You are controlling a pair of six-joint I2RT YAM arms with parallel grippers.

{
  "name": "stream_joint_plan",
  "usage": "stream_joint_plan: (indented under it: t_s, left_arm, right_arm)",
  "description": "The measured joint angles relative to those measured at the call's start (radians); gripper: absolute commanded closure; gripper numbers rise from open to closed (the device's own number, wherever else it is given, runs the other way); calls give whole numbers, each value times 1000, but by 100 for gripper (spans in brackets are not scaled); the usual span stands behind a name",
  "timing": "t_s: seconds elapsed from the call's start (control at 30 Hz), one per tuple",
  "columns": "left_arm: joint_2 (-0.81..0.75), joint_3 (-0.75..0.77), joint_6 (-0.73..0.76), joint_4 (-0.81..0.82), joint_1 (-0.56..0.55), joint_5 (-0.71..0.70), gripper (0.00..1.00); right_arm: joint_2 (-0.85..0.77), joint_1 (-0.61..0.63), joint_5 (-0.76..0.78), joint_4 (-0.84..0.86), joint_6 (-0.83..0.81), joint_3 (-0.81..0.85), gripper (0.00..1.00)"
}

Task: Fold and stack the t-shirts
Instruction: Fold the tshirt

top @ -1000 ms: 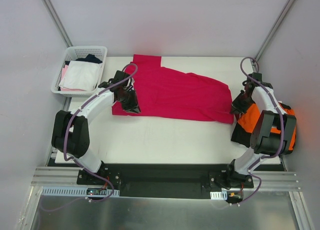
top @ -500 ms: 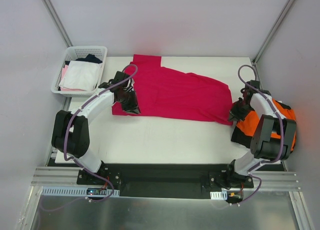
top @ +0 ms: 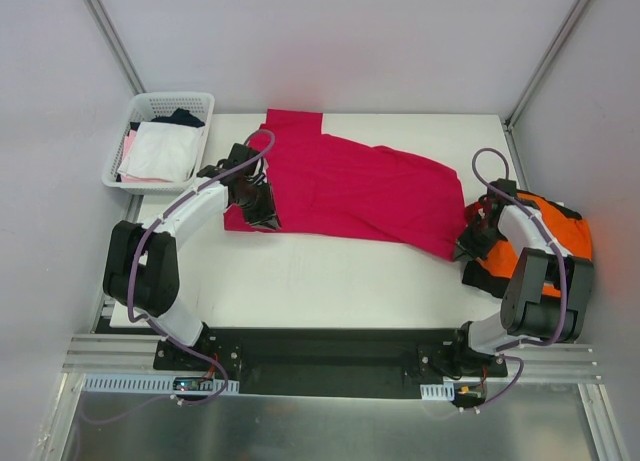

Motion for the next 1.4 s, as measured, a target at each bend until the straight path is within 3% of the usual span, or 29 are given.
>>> stream_joint_plan:
  t_s: [0.3, 0.63, 1.4]
  left_arm:
    - [0, 0, -10, 0, 0, 0, 81]
    - [-10, -6, -15, 0, 0, -2, 81]
    - [-31, -20, -32, 0, -1, -4, 82]
  right_arm:
    - [9, 0, -60, 15, -9, 5, 99]
    - [120, 0, -175, 51, -27, 154, 99]
    - [290, 6, -145, 10, -45, 438, 99]
